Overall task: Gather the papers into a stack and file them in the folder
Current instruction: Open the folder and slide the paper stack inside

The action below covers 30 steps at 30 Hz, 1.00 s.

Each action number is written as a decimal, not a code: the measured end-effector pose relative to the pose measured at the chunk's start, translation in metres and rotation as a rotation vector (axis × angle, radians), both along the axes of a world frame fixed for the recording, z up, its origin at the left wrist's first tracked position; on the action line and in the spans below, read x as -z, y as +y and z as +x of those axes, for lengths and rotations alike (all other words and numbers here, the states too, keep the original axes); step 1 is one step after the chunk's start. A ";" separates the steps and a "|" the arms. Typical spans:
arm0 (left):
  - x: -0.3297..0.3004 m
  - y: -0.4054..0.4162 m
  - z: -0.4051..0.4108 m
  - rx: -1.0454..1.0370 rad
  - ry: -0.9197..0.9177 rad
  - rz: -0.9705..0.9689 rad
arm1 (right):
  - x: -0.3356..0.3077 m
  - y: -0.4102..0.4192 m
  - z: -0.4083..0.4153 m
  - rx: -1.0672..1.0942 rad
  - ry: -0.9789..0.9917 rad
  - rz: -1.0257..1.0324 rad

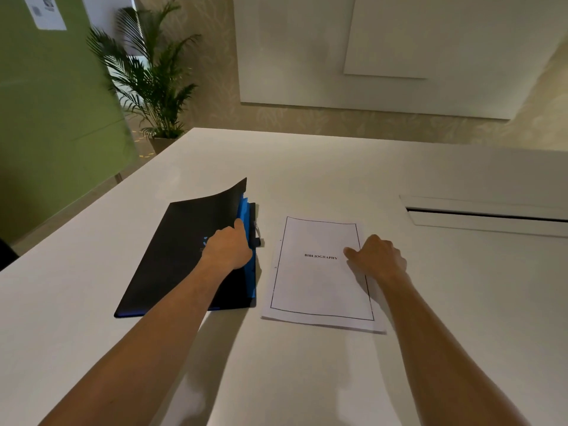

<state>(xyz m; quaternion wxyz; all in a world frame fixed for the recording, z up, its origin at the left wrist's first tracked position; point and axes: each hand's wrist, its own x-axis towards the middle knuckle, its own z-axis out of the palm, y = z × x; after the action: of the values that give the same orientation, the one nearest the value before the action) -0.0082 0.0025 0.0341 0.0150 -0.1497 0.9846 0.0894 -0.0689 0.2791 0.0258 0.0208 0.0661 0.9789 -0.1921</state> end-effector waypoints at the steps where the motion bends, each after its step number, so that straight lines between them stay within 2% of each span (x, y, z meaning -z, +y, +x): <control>1: 0.002 0.001 -0.001 0.004 -0.006 -0.025 | 0.002 -0.001 0.002 -0.009 -0.003 0.011; 5: 0.012 0.007 -0.006 0.003 -0.031 -0.120 | 0.004 -0.006 0.005 -0.022 0.015 0.032; 10: 0.024 0.015 -0.012 -0.029 -0.066 -0.107 | 0.000 -0.010 0.003 -0.010 0.008 -0.043; 20: 0.029 0.025 -0.015 -0.056 -0.139 -0.195 | 0.005 -0.008 -0.004 0.092 -0.115 -0.367; 25: 0.029 0.026 -0.017 -0.089 -0.143 -0.095 | 0.003 -0.007 -0.008 0.103 -0.153 -0.494; 30: 0.030 0.024 -0.018 -0.069 -0.132 -0.113 | 0.002 -0.011 -0.010 0.070 -0.192 -0.570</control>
<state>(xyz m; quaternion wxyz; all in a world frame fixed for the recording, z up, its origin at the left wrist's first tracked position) -0.0259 0.0268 0.0039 0.0682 -0.1895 0.9792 0.0242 -0.0787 0.2683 0.0237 0.1243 0.1090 0.8763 -0.4524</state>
